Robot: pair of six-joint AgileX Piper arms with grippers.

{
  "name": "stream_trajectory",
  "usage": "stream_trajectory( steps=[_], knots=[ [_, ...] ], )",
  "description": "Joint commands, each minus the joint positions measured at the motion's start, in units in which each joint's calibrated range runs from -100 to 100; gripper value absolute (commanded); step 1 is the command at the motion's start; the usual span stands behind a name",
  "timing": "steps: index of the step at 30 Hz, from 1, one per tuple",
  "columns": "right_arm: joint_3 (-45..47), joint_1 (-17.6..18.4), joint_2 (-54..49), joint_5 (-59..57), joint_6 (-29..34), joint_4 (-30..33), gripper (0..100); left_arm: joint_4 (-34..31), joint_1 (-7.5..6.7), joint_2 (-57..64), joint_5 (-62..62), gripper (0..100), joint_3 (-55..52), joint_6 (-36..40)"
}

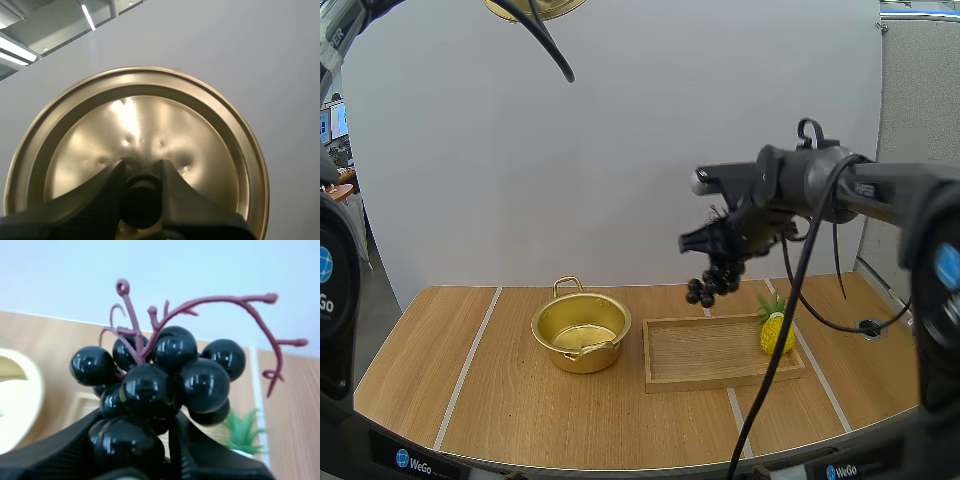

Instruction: Open the pot, put the grape inside, and close it

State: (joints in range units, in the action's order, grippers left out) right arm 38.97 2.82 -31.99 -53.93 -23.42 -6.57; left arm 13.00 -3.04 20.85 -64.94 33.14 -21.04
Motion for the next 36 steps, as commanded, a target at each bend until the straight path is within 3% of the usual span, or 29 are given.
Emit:
stream_trajectory(
  steps=[1, 10, 16, 28, 36],
  knots=[
    [-4.5, 2.9, -1.5, -5.3, -0.7, -1.3, 0, -0.5, -0.12, 0.4, 2.1, 0, 0.6, 0.4],
    [-12.8, 13.0, 2.3, -7.5, 0.0, -4.2, 0, -0.5, -0.12, 0.4, 2.1, 0, 0.6, 0.4],
    [-16.8, 16.9, 11.2, -6.2, 0.0, -4.7, 0, -0.5, -0.12, 0.4, 2.1, 0, 0.6, 0.4],
    [-24.1, 17.8, 30.2, -3.5, -0.2, -2.6, 0, -0.5, -0.12, 0.4, 2.1, 0, 0.6, 0.4],
    [-24.8, 17.8, 37.2, 0.7, -0.2, -1.7, 0, -0.5, -0.12, 0.4, 2.1, 0, 0.6, 0.4]
  ],
)
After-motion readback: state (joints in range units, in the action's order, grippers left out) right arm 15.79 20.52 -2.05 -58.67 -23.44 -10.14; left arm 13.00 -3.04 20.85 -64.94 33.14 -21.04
